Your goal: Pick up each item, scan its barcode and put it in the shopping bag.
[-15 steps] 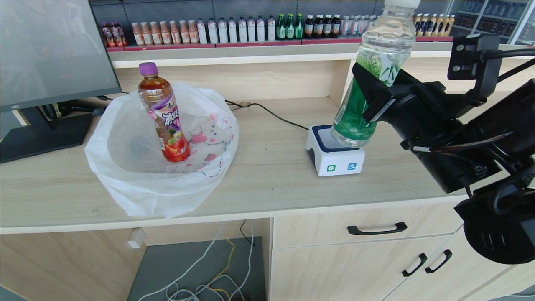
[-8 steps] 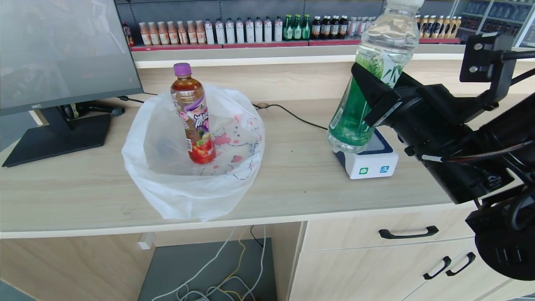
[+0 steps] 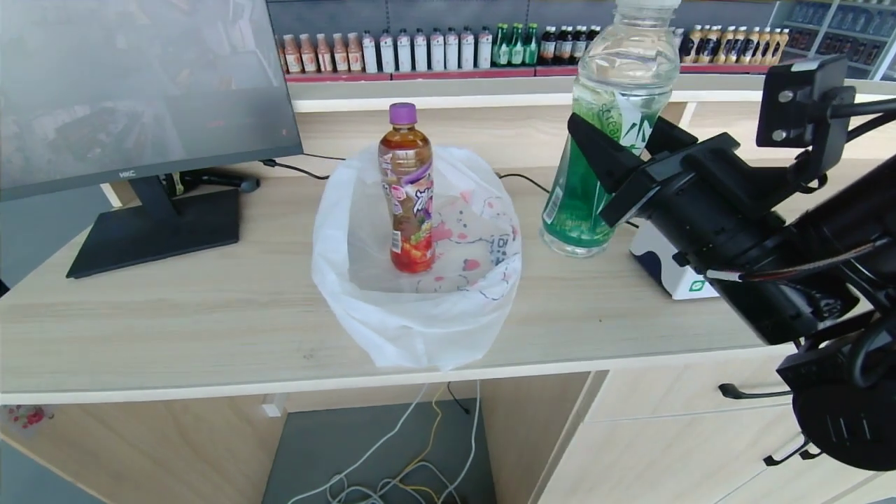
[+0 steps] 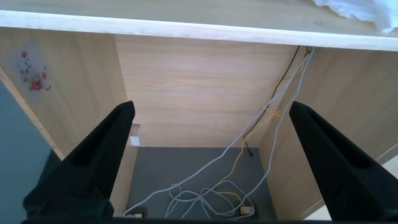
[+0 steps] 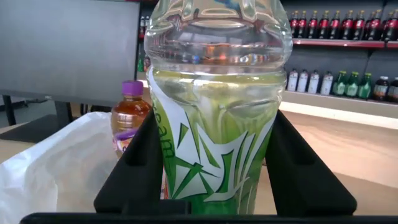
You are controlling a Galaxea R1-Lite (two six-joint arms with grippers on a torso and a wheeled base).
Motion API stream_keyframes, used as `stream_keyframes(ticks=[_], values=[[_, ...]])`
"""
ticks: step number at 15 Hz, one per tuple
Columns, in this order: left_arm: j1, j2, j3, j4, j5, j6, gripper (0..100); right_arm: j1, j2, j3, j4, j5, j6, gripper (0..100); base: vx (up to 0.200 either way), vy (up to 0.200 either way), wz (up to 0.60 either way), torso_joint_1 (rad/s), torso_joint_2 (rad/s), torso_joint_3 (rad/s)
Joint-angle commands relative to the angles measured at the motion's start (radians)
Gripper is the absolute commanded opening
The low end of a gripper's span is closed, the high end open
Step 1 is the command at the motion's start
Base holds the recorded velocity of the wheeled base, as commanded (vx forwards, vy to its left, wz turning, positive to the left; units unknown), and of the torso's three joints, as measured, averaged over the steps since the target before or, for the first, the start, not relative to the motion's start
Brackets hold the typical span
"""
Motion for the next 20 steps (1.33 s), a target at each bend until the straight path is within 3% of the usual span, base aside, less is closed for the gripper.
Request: stream_keyframes(ticks=[1, 4, 15, 20], values=[[0.001, 0.000, 0.000, 0.000, 0.000, 0.000, 100, 0.003, 0.009, 0.010, 0.000, 0.003, -0.006, 0, 0.000, 0.200, 0.00, 0.002, 0.00, 0.002], [0.001, 0.000, 0.000, 0.000, 0.000, -0.001, 100, 0.003, 0.007, 0.018, -0.002, 0.003, -0.003, 0, 0.000, 0.200, 0.00, 0.002, 0.00, 0.002], [0.001, 0.000, 0.000, -0.002, 0.000, 0.002, 100, -0.005, 0.081, 0.035, -0.009, -0.044, 0.007, 0, 0.000, 0.000, 0.00, 0.000, 0.00, 0.000], [0.001, 0.000, 0.000, -0.002, 0.000, 0.002, 100, -0.030, 0.147, -0.031, -0.015, -0.047, 0.042, 0, 0.000, 0.000, 0.00, 0.000, 0.00, 0.000]])
